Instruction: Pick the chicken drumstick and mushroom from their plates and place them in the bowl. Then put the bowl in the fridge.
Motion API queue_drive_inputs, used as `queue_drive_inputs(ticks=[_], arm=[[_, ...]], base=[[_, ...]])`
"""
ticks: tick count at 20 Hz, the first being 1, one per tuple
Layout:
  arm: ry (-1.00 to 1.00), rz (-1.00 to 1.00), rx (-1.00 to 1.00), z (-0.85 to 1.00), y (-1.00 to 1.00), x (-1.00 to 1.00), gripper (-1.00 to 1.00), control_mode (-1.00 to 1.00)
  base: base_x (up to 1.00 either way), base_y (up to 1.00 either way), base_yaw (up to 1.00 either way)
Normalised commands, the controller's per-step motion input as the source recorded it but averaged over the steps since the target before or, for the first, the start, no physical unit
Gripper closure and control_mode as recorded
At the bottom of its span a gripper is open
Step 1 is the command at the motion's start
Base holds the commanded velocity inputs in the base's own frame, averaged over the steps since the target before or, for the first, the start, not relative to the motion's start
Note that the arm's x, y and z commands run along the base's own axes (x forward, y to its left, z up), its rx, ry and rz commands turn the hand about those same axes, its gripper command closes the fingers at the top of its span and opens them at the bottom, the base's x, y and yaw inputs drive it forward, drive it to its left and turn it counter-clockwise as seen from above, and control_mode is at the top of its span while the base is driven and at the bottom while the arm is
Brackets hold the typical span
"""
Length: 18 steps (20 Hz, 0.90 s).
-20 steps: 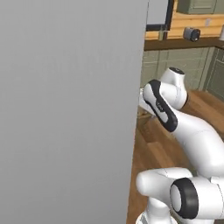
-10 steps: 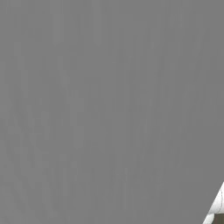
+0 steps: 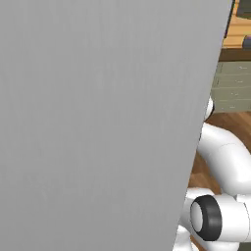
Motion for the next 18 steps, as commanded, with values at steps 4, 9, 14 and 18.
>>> queue_drive_inputs(ticks=[4,9,14,18], arm=[[0.0,0.0,0.0,0.0,0.0,0.0,1.0,1.0],[0.0,0.0,0.0,0.0,0.0,0.0,1.0,1.0],[0.0,0.0,0.0,0.0,0.0,0.0,1.0,1.0],[0.0,0.0,0.0,0.0,0.0,0.0,1.0,1.0]], base=[[-0.6,0.0,0.44],[-0.43,-0.02,0.44],[-0.25,-0.04,0.39],[-0.05,0.0,0.45]])
